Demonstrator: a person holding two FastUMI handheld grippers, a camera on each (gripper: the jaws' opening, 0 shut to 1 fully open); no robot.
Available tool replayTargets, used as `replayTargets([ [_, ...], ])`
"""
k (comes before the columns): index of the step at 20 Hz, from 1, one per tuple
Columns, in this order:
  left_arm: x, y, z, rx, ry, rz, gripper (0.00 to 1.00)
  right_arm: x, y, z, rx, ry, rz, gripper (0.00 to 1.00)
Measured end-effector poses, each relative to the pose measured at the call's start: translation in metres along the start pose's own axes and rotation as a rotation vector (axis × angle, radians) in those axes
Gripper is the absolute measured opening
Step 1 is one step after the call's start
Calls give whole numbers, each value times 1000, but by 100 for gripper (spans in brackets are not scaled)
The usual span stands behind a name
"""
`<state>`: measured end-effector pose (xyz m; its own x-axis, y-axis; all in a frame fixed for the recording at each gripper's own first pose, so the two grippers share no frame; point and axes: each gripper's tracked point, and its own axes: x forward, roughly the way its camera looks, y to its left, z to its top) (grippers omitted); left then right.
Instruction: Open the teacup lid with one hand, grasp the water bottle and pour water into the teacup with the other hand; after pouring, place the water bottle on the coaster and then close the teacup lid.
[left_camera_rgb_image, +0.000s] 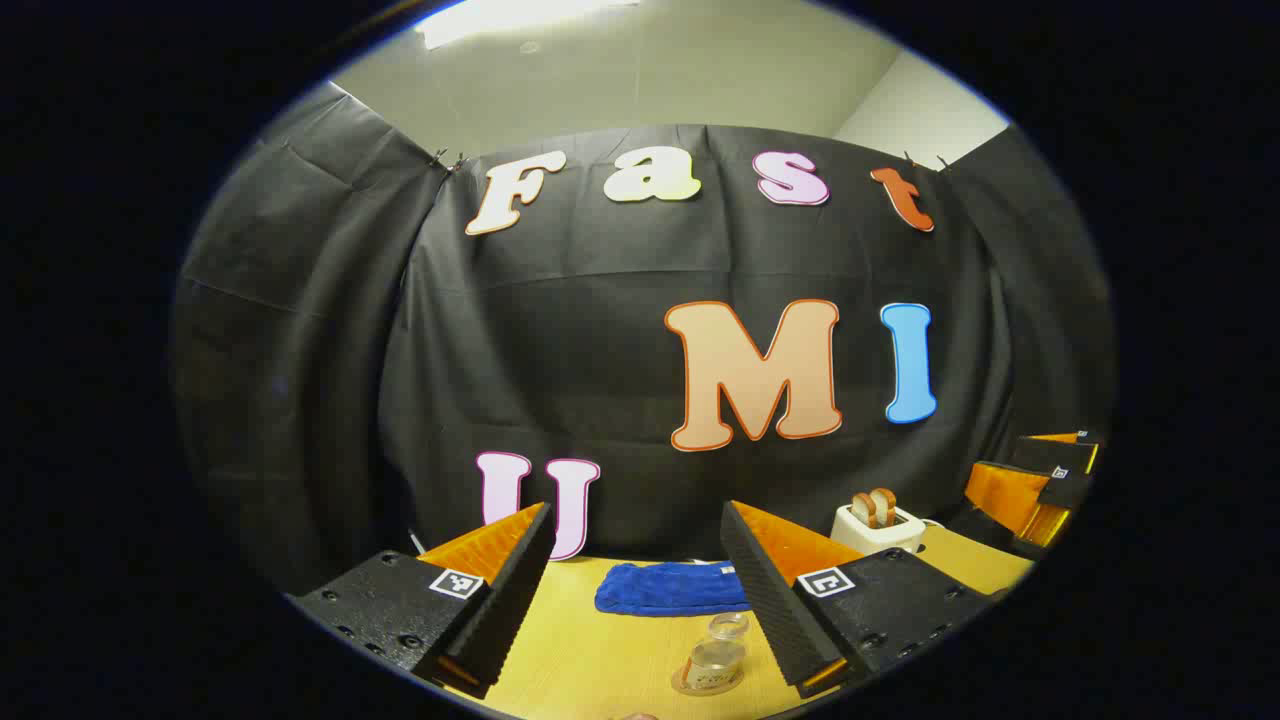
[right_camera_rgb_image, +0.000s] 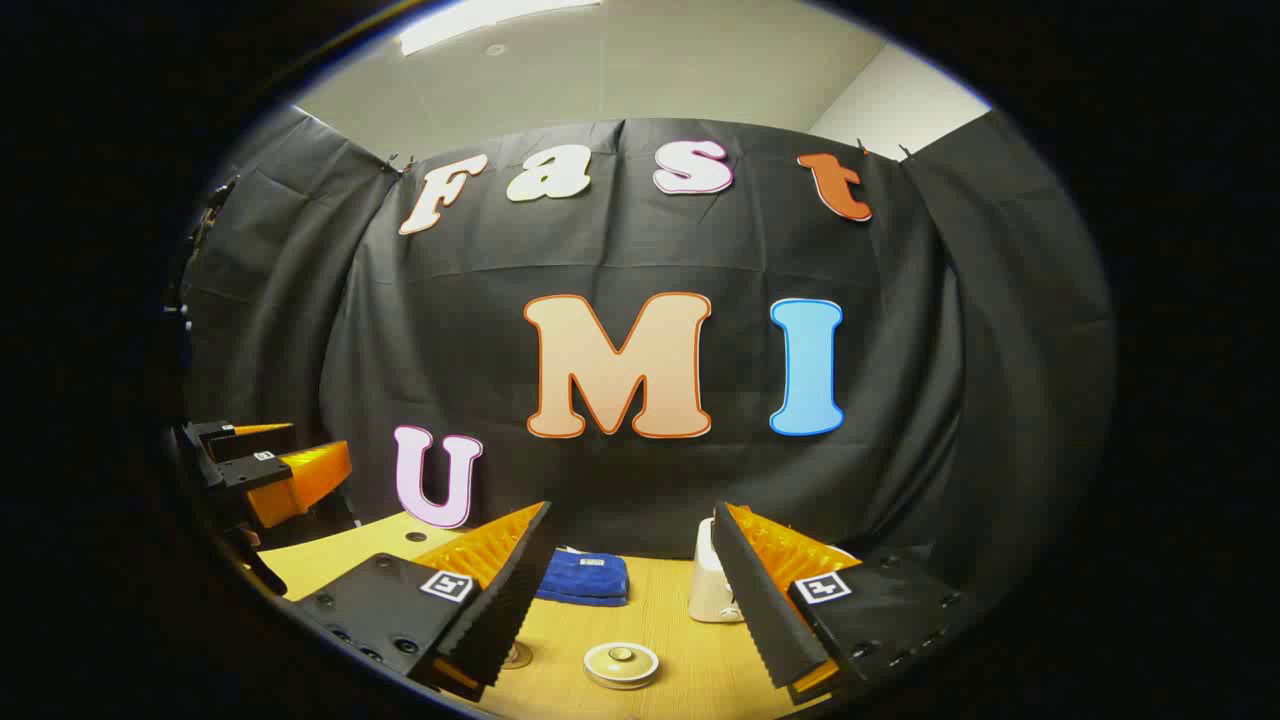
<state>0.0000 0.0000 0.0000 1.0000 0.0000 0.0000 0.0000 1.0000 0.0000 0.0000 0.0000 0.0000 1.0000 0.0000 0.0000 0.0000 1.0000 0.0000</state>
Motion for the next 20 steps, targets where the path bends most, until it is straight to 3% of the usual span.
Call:
replayTargets([
  [3,-1,-8,-3,-2,11,-15,98,0,-7,-1,-10,5,-19,100],
  [7,-2,-8,-2,-5,16,-15,98,2,-6,-2,-2,10,-8,96],
  [12,0,-5,-1,4,13,-8,98,10,-6,-6,-24,14,4,98],
  [20,1,4,-1,7,10,15,97,33,-6,-47,-39,124,61,100],
])
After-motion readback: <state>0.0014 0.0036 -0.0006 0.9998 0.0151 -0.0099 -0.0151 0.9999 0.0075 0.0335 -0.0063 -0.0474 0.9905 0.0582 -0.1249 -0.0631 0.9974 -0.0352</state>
